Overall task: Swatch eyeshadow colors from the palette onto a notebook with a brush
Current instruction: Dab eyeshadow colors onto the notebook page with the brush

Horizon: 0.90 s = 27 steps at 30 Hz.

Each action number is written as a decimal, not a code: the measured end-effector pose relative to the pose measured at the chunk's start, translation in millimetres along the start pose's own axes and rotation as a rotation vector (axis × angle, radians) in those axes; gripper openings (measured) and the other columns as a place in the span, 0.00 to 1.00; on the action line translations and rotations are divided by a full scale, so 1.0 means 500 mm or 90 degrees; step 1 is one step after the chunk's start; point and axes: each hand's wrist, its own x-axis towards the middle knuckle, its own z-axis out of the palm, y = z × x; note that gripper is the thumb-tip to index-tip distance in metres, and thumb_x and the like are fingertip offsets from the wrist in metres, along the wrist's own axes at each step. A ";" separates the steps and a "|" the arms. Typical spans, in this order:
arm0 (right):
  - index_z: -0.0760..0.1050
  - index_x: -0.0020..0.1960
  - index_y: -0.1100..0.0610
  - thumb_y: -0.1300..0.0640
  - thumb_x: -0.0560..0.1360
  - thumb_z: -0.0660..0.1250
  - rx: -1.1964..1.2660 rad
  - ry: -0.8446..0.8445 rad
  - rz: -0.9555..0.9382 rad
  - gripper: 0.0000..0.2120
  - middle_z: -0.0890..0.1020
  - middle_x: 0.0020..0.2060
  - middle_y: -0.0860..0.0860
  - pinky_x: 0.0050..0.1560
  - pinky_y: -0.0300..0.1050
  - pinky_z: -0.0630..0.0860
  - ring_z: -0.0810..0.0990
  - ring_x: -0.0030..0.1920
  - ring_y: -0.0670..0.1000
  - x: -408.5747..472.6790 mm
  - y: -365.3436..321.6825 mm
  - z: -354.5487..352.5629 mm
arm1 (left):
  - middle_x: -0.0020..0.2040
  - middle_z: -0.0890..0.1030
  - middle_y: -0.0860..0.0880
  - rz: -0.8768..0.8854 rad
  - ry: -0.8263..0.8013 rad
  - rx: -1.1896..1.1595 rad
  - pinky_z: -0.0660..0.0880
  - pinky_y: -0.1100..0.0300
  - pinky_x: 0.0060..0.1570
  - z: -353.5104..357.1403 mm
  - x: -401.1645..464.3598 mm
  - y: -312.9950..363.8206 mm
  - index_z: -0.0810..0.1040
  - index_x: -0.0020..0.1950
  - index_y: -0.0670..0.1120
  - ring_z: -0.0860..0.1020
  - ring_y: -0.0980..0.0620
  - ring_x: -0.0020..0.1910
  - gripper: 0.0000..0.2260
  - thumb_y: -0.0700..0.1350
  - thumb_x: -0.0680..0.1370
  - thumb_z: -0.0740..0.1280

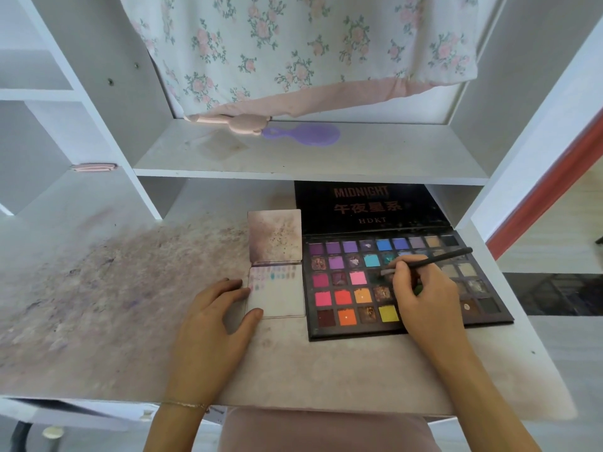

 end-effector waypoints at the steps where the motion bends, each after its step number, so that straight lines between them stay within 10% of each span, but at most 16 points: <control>1: 0.72 0.43 0.51 0.59 0.75 0.61 0.010 0.000 -0.003 0.05 0.76 0.35 0.46 0.39 0.40 0.72 0.76 0.39 0.44 -0.002 -0.002 -0.001 | 0.61 0.75 0.52 -0.001 0.002 -0.002 0.61 0.65 0.60 0.000 0.000 0.000 0.79 0.56 0.47 0.69 0.56 0.61 0.14 0.45 0.71 0.71; 19: 0.70 0.39 0.46 0.60 0.74 0.65 0.195 -0.152 -0.036 0.10 0.79 0.30 0.48 0.30 0.32 0.70 0.75 0.32 0.44 -0.034 -0.127 0.103 | 0.60 0.74 0.54 0.019 0.019 -0.013 0.59 0.67 0.60 0.004 -0.001 0.001 0.79 0.57 0.48 0.66 0.61 0.58 0.14 0.47 0.71 0.70; 27: 0.68 0.40 0.45 0.56 0.75 0.62 0.158 -0.219 0.005 0.08 0.82 0.36 0.54 0.42 0.53 0.79 0.81 0.39 0.52 -0.027 -0.141 0.147 | 0.60 0.75 0.53 0.033 0.025 -0.014 0.59 0.67 0.60 0.006 0.000 -0.004 0.78 0.57 0.48 0.65 0.62 0.58 0.15 0.48 0.72 0.70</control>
